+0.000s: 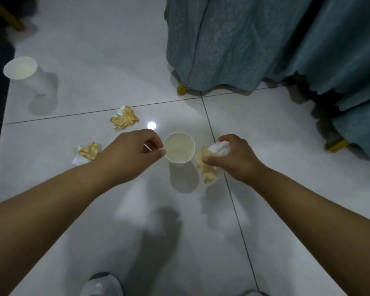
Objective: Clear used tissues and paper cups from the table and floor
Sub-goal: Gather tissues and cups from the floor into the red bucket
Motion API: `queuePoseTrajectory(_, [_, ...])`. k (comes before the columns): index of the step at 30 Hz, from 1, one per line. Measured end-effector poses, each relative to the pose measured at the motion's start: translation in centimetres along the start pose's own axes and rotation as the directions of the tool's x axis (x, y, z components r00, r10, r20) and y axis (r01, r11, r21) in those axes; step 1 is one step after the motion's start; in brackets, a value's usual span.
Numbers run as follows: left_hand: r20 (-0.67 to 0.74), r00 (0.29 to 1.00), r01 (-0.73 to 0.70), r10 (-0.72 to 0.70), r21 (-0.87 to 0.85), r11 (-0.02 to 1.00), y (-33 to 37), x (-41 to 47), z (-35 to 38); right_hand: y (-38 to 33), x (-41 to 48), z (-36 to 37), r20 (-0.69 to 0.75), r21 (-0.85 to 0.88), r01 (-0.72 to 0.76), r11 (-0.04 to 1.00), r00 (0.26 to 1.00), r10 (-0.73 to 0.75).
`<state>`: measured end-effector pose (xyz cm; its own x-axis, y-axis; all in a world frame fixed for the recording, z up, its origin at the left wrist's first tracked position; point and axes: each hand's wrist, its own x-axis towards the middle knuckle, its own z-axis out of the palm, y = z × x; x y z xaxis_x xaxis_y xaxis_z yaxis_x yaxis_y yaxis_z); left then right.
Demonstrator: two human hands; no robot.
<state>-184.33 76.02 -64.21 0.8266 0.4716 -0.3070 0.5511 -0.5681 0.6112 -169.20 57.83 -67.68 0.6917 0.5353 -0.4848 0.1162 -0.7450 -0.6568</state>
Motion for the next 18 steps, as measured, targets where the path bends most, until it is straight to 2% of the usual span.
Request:
queuePoseTrajectory(4, [-0.028, 0.997, 0.077, -0.077, -0.015, 0.997, -2.1, -1.0, -0.9, -2.5, -1.1, 1.4, 0.064, -0.180, 0.200, 0.963, 0.979, -0.191])
queuePoseTrajectory(6, [-0.056, 0.990, 0.123, -0.126, -0.053, 0.991, -3.6, -1.7, -1.5, -4.5, -1.4, 2.6, 0.088, -0.204, 0.267, 0.942, 0.963, -0.254])
queuePoseTrajectory(11, [-0.152, 0.964, 0.203, -0.217, -0.099, 0.974, -8.1, -4.2, -3.3, -9.8, -1.6, 6.5, 0.122, -0.139, 0.375, 0.917, 0.925, -0.360])
queuePoseTrajectory(14, [-0.225, 0.925, 0.288, -0.305, -0.106, 0.952, -11.9, -6.5, -3.7, -12.4, -1.6, 9.8, 0.138, -0.147, 0.456, 0.878, 0.888, -0.438])
queuePoseTrajectory(18, [-0.264, 0.868, 0.413, -0.422, -0.091, 0.906, -17.4, -10.0, -2.6, -14.3, -1.3, 15.1, 0.193, -0.040, 0.398, 0.917, 0.903, -0.384])
